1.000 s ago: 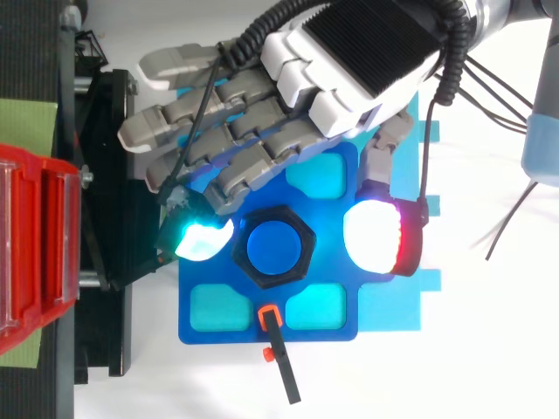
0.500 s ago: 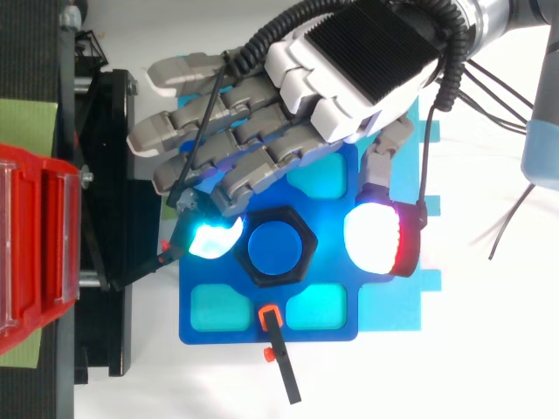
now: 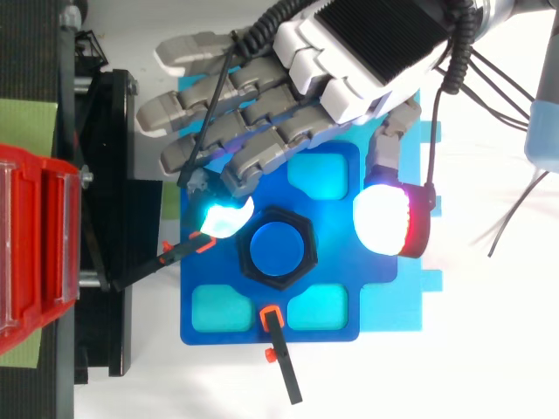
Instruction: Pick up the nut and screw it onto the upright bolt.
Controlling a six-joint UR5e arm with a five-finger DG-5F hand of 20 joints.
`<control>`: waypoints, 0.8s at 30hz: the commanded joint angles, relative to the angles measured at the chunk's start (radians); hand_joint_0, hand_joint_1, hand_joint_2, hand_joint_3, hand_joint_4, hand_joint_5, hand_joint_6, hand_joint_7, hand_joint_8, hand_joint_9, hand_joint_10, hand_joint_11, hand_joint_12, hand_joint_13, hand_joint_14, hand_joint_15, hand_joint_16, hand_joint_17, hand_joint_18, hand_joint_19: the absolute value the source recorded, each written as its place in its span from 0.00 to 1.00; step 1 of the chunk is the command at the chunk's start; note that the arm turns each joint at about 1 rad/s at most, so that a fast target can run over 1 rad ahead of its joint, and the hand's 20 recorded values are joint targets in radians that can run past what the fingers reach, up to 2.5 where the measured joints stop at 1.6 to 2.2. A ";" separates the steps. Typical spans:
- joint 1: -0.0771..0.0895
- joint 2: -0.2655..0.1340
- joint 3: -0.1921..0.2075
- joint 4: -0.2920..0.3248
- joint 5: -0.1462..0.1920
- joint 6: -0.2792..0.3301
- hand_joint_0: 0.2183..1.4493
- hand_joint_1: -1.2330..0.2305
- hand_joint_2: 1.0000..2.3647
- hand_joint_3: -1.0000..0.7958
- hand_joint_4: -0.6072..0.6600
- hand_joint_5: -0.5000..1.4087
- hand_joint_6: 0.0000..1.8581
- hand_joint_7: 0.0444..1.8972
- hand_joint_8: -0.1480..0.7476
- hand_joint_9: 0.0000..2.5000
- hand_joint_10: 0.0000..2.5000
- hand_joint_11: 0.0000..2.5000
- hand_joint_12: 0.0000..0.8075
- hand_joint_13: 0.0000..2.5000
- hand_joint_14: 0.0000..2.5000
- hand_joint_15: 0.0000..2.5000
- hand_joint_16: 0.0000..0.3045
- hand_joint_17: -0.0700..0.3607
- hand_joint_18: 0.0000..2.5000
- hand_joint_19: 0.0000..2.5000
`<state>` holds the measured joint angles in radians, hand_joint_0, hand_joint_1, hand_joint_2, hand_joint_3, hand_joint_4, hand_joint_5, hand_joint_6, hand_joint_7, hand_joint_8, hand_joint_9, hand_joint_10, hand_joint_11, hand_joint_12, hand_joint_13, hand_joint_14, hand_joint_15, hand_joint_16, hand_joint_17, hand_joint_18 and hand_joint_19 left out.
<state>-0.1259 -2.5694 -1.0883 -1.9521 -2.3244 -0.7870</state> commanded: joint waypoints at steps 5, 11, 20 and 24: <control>-0.009 0.000 0.007 0.001 -0.009 0.002 0.18 0.83 0.00 0.28 0.67 0.21 0.27 0.67 0.45 0.16 0.00 0.00 0.40 0.02 0.00 0.00 0.13 0.38 0.00 0.00; -0.011 0.000 0.010 0.002 -0.009 0.002 0.19 0.81 0.00 0.28 0.68 0.22 0.27 0.70 0.46 0.18 0.00 0.00 0.40 0.05 0.00 0.00 0.13 0.37 0.00 0.00; -0.012 0.000 0.047 -0.004 -0.032 0.006 0.19 0.81 0.00 0.28 0.69 0.19 0.27 0.54 0.45 0.18 0.00 0.00 0.40 0.05 0.00 0.00 0.13 0.37 0.00 0.00; -0.006 0.000 0.053 -0.004 -0.030 0.006 0.18 0.85 0.00 0.28 0.61 0.16 0.27 0.36 0.37 0.04 0.00 0.00 0.41 0.00 0.00 0.00 0.15 0.40 0.00 0.00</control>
<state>-0.1353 -2.5694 -1.0414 -1.9559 -2.3529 -0.7814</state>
